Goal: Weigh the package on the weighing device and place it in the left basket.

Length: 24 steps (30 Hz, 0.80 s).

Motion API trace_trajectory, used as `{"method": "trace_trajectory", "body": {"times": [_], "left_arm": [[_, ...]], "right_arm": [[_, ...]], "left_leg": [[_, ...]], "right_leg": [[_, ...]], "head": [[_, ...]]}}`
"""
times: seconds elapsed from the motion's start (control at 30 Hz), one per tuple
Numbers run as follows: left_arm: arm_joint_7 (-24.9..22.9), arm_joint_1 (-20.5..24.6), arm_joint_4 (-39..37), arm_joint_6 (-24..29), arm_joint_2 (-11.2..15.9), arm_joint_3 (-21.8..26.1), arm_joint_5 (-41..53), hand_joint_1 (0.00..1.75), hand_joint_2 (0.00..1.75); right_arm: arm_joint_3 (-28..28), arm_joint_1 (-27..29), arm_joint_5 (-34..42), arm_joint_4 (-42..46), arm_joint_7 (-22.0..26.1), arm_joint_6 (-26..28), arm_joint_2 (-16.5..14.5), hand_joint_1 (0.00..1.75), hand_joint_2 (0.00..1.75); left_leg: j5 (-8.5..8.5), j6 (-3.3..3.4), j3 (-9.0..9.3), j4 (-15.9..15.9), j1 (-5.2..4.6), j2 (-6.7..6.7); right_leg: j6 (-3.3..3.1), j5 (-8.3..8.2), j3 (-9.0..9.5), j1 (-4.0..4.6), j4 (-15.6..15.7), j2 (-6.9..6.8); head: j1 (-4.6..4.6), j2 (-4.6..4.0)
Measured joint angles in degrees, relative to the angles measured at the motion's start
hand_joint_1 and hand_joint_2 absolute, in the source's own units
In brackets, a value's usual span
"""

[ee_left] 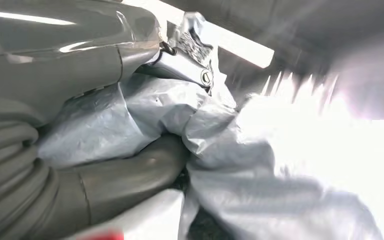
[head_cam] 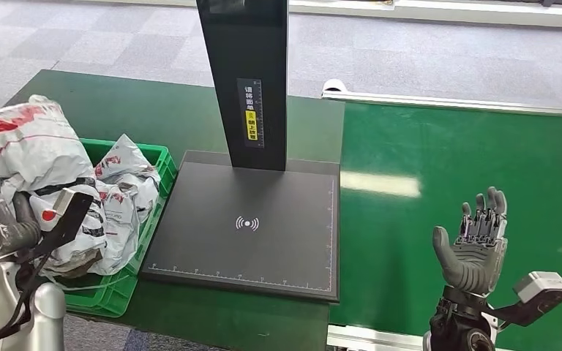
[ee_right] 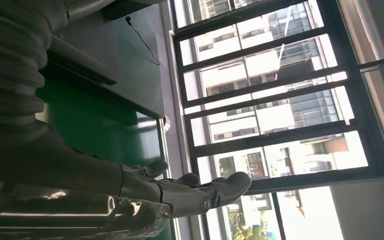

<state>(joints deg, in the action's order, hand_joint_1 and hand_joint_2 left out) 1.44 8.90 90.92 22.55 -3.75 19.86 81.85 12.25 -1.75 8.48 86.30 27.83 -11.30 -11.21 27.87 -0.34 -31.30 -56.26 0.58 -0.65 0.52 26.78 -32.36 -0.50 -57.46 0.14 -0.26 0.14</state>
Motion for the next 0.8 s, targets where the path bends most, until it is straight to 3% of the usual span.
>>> {"method": "trace_trajectory", "body": {"times": [0.1, 0.23, 0.37, 0.63, 0.8], "left_arm": [[-4.1, 0.6, -5.1, -6.4, 2.3, -0.6, -0.2, 1.73, 1.75], [-5.4, 1.0, -7.2, -8.0, 3.3, -0.9, -0.5, 1.65, 1.75], [-3.2, 4.7, -16.1, -11.9, 7.0, -3.4, -4.0, 0.0, 1.75], [2.1, 5.4, -18.6, -2.0, 7.6, -4.7, -13.2, 0.0, 1.75], [3.0, 5.4, -18.6, -0.4, 7.5, -4.7, -14.8, 0.0, 1.75]], "right_arm": [[1.0, -0.6, -0.9, 0.0, 0.4, -1.0, -0.5, 0.0, 1.75], [1.4, -0.9, -1.3, 0.0, 0.4, -1.3, -0.6, 0.0, 1.75], [2.7, -2.6, -2.6, -0.4, 0.2, -1.7, -1.2, 0.0, 1.75], [2.5, -3.9, -3.6, -2.0, -0.3, -1.7, -1.3, 0.0, 1.75], [2.1, -4.3, -3.8, -2.6, -0.6, -1.7, -1.3, 0.0, 1.75]], "left_leg": [[0.0, 0.0, 0.0, 0.0, -0.01, 0.03], [0.0, 0.0, 0.01, 0.0, -0.02, 0.03], [-0.01, 0.0, 0.1, 0.0, -0.06, -0.08], [-0.06, -0.05, 0.09, 0.0, -0.04, -0.13], [-0.05, -0.05, 0.06, 0.0, -0.05, -0.13]], "right_leg": [[-0.01, -0.01, 0.02, -0.02, 0.0, 0.01], [-0.01, -0.01, 0.02, -0.03, 0.0, 0.01], [-0.02, -0.02, 0.15, -0.07, 0.0, -0.05], [-0.02, -0.02, 0.17, -0.05, 0.0, -0.09], [-0.02, -0.02, 0.14, -0.06, 0.0, -0.09]], "head": [[0.01, -0.01], [0.01, -0.01], [0.01, 0.01], [0.0, -0.01], [0.0, 0.01]]}}
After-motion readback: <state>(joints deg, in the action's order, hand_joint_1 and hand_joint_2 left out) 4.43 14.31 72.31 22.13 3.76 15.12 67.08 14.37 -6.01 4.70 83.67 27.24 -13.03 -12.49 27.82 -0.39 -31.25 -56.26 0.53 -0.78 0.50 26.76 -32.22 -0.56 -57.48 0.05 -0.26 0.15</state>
